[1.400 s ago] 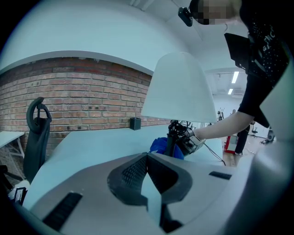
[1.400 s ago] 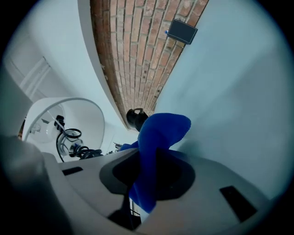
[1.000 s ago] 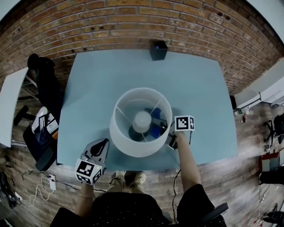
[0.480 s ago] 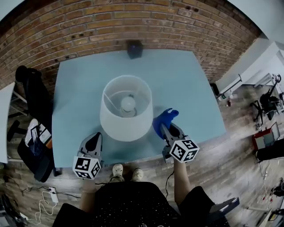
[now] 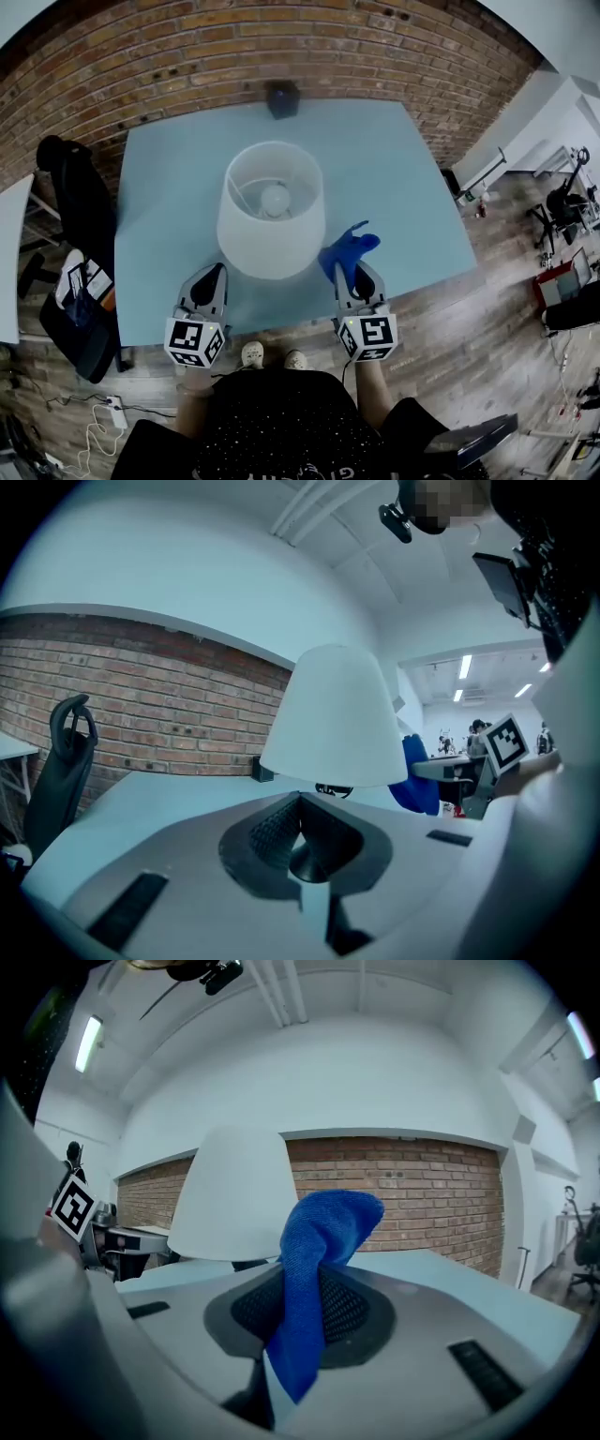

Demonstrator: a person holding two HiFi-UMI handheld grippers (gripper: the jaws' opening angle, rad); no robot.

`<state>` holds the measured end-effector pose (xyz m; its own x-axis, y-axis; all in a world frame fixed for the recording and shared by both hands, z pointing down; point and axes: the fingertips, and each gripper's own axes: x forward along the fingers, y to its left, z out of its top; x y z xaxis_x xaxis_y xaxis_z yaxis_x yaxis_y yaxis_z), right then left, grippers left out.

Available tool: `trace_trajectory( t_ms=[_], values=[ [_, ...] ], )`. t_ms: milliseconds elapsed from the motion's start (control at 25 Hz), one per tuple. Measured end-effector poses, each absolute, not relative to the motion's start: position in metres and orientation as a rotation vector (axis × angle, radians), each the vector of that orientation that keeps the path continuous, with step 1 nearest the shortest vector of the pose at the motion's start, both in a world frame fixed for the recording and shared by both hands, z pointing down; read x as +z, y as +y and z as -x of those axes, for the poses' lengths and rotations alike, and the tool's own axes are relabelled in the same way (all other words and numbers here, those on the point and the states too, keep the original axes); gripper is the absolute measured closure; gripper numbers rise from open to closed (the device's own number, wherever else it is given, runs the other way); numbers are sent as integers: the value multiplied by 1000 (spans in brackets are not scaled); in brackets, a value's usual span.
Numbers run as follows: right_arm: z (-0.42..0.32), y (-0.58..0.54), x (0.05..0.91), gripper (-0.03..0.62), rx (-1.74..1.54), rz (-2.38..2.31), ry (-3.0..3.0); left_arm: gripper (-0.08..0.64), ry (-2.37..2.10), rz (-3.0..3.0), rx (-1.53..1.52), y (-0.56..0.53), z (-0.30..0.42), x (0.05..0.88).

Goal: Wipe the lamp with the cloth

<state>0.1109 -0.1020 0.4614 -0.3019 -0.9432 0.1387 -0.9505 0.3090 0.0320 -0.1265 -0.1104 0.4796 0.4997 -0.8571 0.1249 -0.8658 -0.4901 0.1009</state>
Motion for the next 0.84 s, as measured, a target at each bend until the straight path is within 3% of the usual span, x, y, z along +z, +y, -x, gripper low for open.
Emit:
trace_trajectory(
  t_ms=[840],
  values=[
    [-103,-88,461,509,13,-1822,-2348,552,-1461,-2629,76,-107,125,474]
  ],
)
